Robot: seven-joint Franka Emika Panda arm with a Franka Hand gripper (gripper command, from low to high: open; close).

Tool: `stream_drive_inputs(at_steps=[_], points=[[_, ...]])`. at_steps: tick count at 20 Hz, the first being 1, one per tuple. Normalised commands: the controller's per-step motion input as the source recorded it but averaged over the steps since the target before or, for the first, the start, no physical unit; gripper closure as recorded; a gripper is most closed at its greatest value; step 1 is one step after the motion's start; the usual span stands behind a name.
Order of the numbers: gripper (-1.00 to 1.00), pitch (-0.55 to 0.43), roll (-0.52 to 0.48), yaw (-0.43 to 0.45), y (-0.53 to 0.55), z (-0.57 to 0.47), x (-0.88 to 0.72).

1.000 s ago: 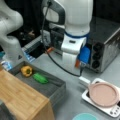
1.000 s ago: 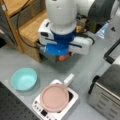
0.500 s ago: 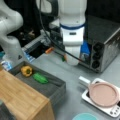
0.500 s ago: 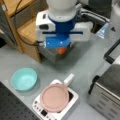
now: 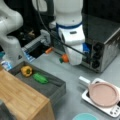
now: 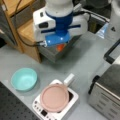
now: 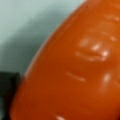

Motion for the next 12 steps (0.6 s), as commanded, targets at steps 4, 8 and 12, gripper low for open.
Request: stream_drive_inputs(at_steps=[4,8,12], points=[[1.00,-0.068,0.122,0.239,-0.17,-0.10,-0.10],[1.00,-0.040,0.120,0.285,-0.19,-0.04,-0.10],[1.00,-0.046,0.092,0.307,-0.20,-0.05,-0.11]])
